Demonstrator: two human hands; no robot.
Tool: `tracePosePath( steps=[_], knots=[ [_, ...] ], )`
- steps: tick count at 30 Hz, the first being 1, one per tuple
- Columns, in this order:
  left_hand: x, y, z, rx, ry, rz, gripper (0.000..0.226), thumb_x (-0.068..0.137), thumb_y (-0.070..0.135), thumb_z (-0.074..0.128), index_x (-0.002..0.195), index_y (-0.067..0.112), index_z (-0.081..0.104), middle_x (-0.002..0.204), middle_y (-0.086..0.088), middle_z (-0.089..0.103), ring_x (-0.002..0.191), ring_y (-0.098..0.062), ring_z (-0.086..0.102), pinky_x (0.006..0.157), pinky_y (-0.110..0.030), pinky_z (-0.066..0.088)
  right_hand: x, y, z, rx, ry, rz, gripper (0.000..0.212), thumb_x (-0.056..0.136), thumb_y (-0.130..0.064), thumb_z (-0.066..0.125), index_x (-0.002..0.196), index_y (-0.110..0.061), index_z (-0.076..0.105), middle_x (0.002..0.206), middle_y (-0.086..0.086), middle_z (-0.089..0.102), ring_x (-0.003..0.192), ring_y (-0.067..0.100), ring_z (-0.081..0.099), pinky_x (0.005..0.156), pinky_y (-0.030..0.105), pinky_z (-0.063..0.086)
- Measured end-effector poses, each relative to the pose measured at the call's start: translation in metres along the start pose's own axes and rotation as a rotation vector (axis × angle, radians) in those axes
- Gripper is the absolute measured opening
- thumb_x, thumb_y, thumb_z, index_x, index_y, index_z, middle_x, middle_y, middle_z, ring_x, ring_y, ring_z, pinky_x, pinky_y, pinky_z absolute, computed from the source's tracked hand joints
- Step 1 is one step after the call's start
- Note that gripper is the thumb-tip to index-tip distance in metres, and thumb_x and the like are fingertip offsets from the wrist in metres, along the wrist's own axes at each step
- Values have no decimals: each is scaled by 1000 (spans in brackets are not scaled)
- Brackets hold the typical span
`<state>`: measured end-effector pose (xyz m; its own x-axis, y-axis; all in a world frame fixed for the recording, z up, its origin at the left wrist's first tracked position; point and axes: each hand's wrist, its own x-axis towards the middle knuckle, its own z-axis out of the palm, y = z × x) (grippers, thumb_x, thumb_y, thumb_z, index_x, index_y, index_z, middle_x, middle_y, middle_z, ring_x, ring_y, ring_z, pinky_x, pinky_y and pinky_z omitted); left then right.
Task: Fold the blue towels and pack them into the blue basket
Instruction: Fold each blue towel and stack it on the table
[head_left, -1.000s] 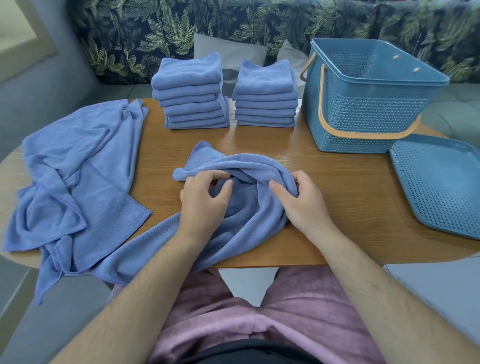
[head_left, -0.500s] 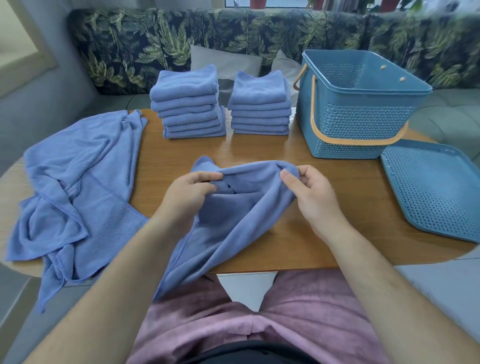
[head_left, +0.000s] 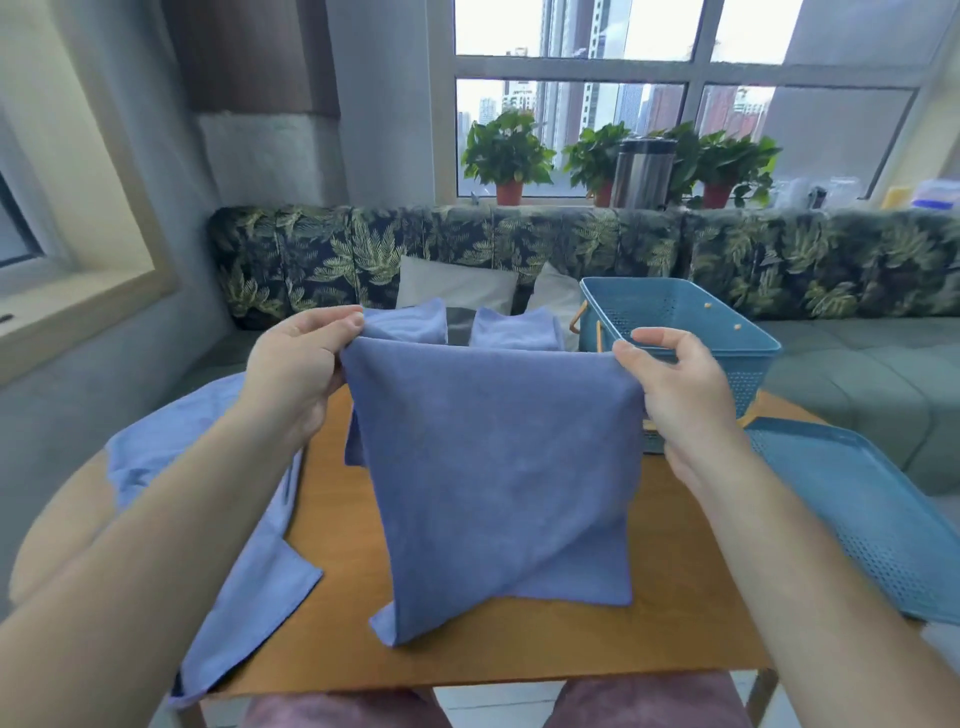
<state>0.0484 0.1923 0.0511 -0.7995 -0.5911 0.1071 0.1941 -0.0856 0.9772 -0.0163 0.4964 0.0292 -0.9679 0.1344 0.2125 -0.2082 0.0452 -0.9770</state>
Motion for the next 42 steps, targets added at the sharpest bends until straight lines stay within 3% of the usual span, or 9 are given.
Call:
tracePosePath(
  steps=[5, 9, 12, 17, 21, 26, 31, 36, 42],
  knots=[
    [28, 38, 9, -13, -51, -95, 16, 99, 11, 59, 112, 8, 67, 94, -10, 69, 70, -16, 64, 55, -27, 56, 18, -55, 3, 126, -199, 27, 21, 89, -7, 70, 102, -24, 71, 81, 0, 66, 61, 11, 53, 48, 19, 42],
    [29, 66, 15, -132, -152, -173, 16, 97, -1, 53, 104, 7, 66, 95, -10, 65, 82, -18, 60, 78, -30, 53, 32, -86, 4, 150, -224, 16, 26, 87, 1, 67, 100, -20, 73, 76, 1, 60, 58, 13, 47, 47, 21, 36],
    [21, 74, 16, -86, -190, -41, 21, 94, -7, 56, 104, 9, 65, 93, -8, 67, 82, -15, 61, 73, -21, 53, 34, -105, -2, 166, -225, -22, 17, 89, -4, 70, 98, -18, 74, 78, 2, 66, 60, 13, 54, 54, 23, 39],
    [20, 76, 5, 250, -47, 267, 18, 91, 4, 70, 81, 18, 67, 62, 2, 62, 58, -14, 53, 51, -20, 50, 29, -116, -17, 25, -165, -122, 17, 87, -9, 76, 98, -22, 75, 94, 1, 73, 77, 13, 64, 66, 21, 48],
    [16, 86, 0, 427, 0, 413, 7, 91, 17, 73, 86, 21, 69, 67, -2, 64, 64, -21, 57, 69, -41, 59, 23, -116, -23, 13, -114, -230, 21, 82, -11, 82, 96, -24, 75, 87, -1, 63, 81, 15, 61, 78, 35, 50],
    [6, 97, 9, 161, -55, 254, 9, 92, 11, 70, 91, 19, 67, 79, -1, 64, 65, -16, 53, 62, -31, 46, 23, -116, -25, 97, -78, -272, 32, 81, -7, 82, 95, -33, 70, 97, -3, 60, 93, 17, 61, 84, 42, 53],
    [2, 83, 15, -106, -238, 96, 17, 83, -2, 72, 91, 12, 68, 80, -4, 68, 72, -16, 60, 73, -28, 46, 33, -99, -20, 129, -180, -174, 30, 83, 8, 73, 97, -19, 73, 110, 3, 73, 107, 21, 67, 86, 33, 52],
    [32, 45, 11, 114, -164, 88, 32, 74, -13, 76, 91, 15, 72, 96, -3, 72, 92, -21, 66, 91, -39, 54, 55, -69, -12, 64, -148, -46, 34, 80, 11, 73, 102, -14, 74, 105, 2, 76, 107, 21, 69, 90, 34, 53],
    [66, 49, 35, 239, -152, 245, 38, 75, -13, 74, 89, 22, 71, 96, -2, 71, 88, -18, 64, 74, -25, 51, 76, -70, 12, -40, -95, -139, 46, 78, 10, 75, 118, -13, 72, 111, -3, 71, 101, 11, 66, 88, 24, 52]
  ],
)
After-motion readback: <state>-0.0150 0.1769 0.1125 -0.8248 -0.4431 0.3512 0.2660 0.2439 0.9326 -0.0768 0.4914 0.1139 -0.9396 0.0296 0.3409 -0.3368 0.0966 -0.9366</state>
